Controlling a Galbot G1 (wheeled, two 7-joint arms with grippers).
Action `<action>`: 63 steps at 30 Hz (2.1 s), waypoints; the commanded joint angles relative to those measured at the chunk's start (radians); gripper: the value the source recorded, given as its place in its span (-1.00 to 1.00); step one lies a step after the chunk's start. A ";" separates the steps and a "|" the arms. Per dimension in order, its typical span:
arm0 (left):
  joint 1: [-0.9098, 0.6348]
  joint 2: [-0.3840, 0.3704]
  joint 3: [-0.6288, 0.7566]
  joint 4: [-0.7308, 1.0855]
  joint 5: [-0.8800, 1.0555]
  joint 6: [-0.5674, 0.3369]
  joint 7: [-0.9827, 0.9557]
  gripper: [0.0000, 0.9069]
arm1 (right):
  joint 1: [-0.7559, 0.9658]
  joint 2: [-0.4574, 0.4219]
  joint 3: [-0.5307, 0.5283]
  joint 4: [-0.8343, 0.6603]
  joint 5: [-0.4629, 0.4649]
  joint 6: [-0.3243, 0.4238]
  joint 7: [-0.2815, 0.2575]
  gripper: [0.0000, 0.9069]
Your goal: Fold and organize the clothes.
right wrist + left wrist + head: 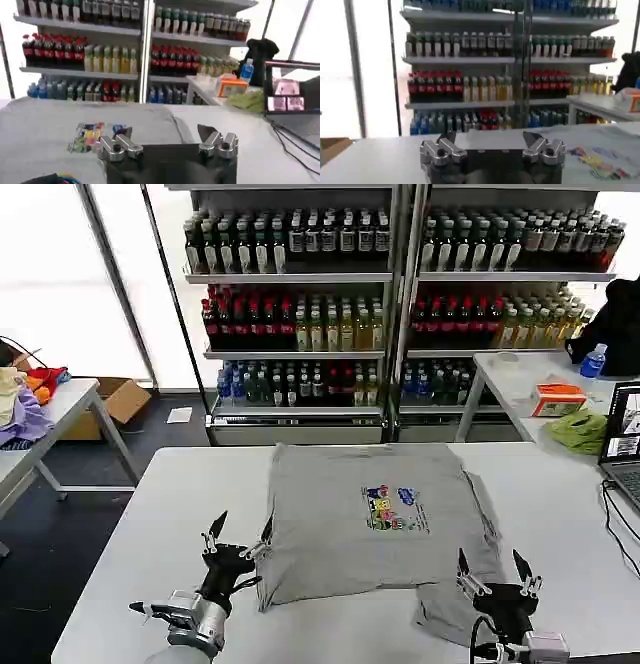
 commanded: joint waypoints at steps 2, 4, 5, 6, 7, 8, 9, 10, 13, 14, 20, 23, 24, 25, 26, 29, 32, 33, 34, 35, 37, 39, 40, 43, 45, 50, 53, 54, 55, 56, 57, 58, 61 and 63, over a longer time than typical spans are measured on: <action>0.060 0.076 0.065 -0.006 -0.025 0.125 0.004 1.00 | -0.107 -0.027 -0.010 0.017 0.065 -0.019 0.116 1.00; 0.070 0.085 0.066 -0.011 -0.025 0.140 0.002 1.00 | -0.116 -0.029 -0.011 0.011 0.072 -0.005 0.114 1.00; 0.075 0.089 0.064 -0.012 -0.026 0.147 0.002 1.00 | -0.114 -0.026 -0.012 -0.002 0.067 0.004 0.117 1.00; 0.079 0.094 0.063 -0.014 -0.026 0.156 0.003 1.00 | -0.109 -0.022 -0.014 -0.014 0.068 0.016 0.122 1.00; 0.087 0.097 0.062 -0.015 -0.028 0.168 0.002 1.00 | -0.105 -0.017 -0.018 -0.030 0.073 0.018 0.128 1.00; 0.096 0.104 0.062 -0.020 -0.029 0.176 0.003 1.00 | -0.105 -0.016 -0.021 -0.035 0.074 0.022 0.130 1.00; 0.104 0.111 0.062 -0.026 -0.030 0.183 0.003 1.00 | -0.105 -0.016 -0.025 -0.040 0.074 0.026 0.131 1.00; 0.114 0.116 0.062 -0.035 -0.030 0.188 0.003 1.00 | -0.103 -0.016 -0.030 -0.046 0.075 0.026 0.131 1.00; 0.127 0.127 0.061 -0.053 -0.029 0.201 0.002 1.00 | -0.089 -0.014 -0.037 -0.068 0.087 0.021 0.135 1.00; 0.129 0.128 0.061 -0.053 -0.028 0.201 0.001 1.00 | -0.079 -0.013 -0.038 -0.079 0.092 0.018 0.135 1.00; 0.137 0.134 0.061 -0.032 -0.024 0.203 0.004 1.00 | -0.055 -0.006 -0.051 -0.123 0.125 0.024 0.140 1.00; 0.133 0.135 0.059 -0.019 -0.027 0.203 0.007 1.00 | -0.048 -0.006 -0.055 -0.134 0.128 0.028 0.131 1.00; 0.130 0.134 0.059 -0.012 -0.026 0.202 0.007 1.00 | -0.043 -0.005 -0.057 -0.139 0.128 0.034 0.127 1.00; 0.127 0.134 0.060 -0.006 -0.025 0.202 0.007 1.00 | -0.038 -0.003 -0.058 -0.144 0.128 0.036 0.124 1.00; 0.126 0.134 0.061 -0.004 -0.025 0.203 0.007 1.00 | -0.036 -0.002 -0.058 -0.148 0.128 0.037 0.120 1.00; 0.126 0.134 0.061 -0.001 -0.024 0.203 0.006 1.00 | -0.032 0.002 -0.065 -0.154 0.131 0.044 0.115 1.00; 0.129 0.141 0.058 -0.001 -0.023 0.203 0.007 1.00 | -0.036 0.001 -0.072 -0.162 0.145 0.047 0.109 1.00; 0.132 0.146 0.058 -0.001 -0.023 0.203 0.008 1.00 | -0.035 0.001 -0.074 -0.167 0.156 0.047 0.107 1.00; 0.134 0.149 0.059 -0.001 -0.021 0.204 0.010 1.00 | -0.034 0.001 -0.076 -0.173 0.167 0.047 0.107 1.00; 0.136 0.151 0.060 -0.001 -0.020 0.204 0.010 1.00 | -0.032 0.002 -0.078 -0.180 0.177 0.047 0.106 0.93; 0.139 0.156 0.062 0.007 -0.019 0.205 0.012 0.73 | -0.026 0.005 -0.082 -0.191 0.192 0.055 0.101 0.56; 0.137 0.160 0.061 0.016 -0.021 0.205 0.014 -0.49 | -0.023 0.009 -0.091 -0.214 0.196 0.069 0.094 -0.82; 0.137 0.162 0.061 0.018 -0.022 0.205 0.016 -0.87 | -0.023 0.010 -0.095 -0.219 0.193 0.076 0.092 -1.00; 0.142 0.169 0.064 0.018 -0.026 0.209 0.019 -1.00 | -0.027 0.012 -0.106 -0.222 0.184 0.085 0.084 -1.00; 0.148 0.175 0.067 0.016 -0.026 0.212 0.020 -1.00 | -0.028 0.013 -0.108 -0.222 0.181 0.087 0.083 -1.00; 0.151 0.174 0.066 0.017 -0.027 0.211 0.024 -0.98 | -0.030 0.013 -0.110 -0.222 0.159 0.094 0.082 -1.00; 0.149 0.168 0.065 0.020 -0.025 0.206 0.029 -1.00 | -0.033 0.012 -0.113 -0.224 0.139 0.098 0.079 -1.00; 0.149 0.167 0.066 0.023 -0.024 0.205 0.033 -0.98 | -0.034 0.011 -0.115 -0.225 0.133 0.098 0.079 -1.00; 0.149 0.166 0.066 0.025 -0.022 0.203 0.035 -0.98 | -0.034 0.011 -0.115 -0.228 0.126 0.098 0.078 -1.00; 0.147 0.164 0.066 0.027 -0.019 0.199 0.036 -0.98 | -0.034 0.011 -0.116 -0.229 0.124 0.098 0.078 -1.00; 0.145 0.161 0.066 0.030 -0.017 0.192 0.037 -0.98 | -0.034 0.010 -0.116 -0.236 0.119 0.098 0.078 -1.00; 0.140 0.159 0.066 0.035 -0.017 0.181 0.037 -0.98 | -0.034 0.008 -0.118 -0.241 0.118 0.098 0.079 -1.00; 0.119 0.144 0.065 0.051 -0.016 0.148 0.036 -1.00 | -0.032 0.005 -0.122 -0.255 0.113 0.098 0.077 -1.00; 0.102 0.133 0.067 0.075 -0.018 0.125 0.034 -1.00 | -0.028 0.005 -0.122 -0.261 0.113 0.100 0.073 -1.00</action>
